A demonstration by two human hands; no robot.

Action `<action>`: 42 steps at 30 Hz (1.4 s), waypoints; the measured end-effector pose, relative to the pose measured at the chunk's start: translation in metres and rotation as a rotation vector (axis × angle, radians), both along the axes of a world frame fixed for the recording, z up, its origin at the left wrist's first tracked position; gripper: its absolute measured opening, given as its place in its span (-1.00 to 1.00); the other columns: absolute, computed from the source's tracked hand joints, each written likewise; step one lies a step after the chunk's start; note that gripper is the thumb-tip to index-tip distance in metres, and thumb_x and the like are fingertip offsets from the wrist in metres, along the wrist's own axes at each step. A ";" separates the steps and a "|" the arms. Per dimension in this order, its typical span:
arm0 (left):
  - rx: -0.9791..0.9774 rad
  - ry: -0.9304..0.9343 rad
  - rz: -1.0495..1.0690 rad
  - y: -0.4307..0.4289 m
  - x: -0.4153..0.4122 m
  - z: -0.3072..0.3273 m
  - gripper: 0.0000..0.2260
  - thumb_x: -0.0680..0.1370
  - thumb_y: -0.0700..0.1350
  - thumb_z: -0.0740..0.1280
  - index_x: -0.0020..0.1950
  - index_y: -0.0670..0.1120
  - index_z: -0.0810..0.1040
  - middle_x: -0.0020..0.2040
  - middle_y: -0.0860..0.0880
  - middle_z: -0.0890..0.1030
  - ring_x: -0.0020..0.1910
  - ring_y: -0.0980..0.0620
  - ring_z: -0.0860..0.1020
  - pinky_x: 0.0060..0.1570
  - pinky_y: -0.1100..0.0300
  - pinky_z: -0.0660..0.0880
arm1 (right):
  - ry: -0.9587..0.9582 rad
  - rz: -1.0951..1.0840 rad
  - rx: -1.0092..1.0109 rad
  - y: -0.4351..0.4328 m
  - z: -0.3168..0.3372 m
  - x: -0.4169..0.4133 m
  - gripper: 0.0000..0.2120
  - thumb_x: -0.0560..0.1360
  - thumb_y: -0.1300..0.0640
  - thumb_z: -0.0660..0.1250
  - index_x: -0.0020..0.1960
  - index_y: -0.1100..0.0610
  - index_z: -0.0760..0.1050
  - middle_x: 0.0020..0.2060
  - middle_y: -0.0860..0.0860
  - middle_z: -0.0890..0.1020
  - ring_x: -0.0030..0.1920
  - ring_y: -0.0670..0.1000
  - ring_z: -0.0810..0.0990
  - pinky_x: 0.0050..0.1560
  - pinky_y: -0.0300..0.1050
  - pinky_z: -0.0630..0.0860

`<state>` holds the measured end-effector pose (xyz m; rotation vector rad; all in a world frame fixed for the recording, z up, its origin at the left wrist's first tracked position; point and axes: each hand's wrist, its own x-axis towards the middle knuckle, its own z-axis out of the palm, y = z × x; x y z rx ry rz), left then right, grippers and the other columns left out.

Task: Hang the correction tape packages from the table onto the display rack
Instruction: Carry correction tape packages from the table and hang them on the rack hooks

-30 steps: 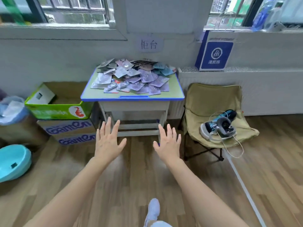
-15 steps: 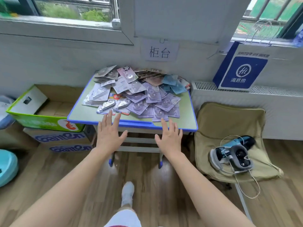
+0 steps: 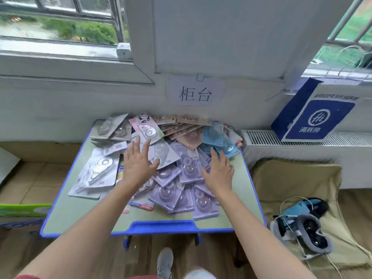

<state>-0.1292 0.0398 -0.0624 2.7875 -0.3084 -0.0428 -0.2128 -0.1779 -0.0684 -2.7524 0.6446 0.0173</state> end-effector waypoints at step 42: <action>-0.093 0.051 0.020 -0.073 0.158 -0.040 -0.41 0.51 -0.06 0.33 0.51 0.00 0.22 0.54 -0.15 0.08 0.51 -0.16 0.03 0.46 -0.04 -0.02 | 0.120 -0.103 0.020 -0.071 -0.029 0.143 -0.23 0.50 -0.22 0.24 0.55 0.04 -0.02 0.52 0.12 0.01 0.47 0.24 0.06 0.38 0.16 0.21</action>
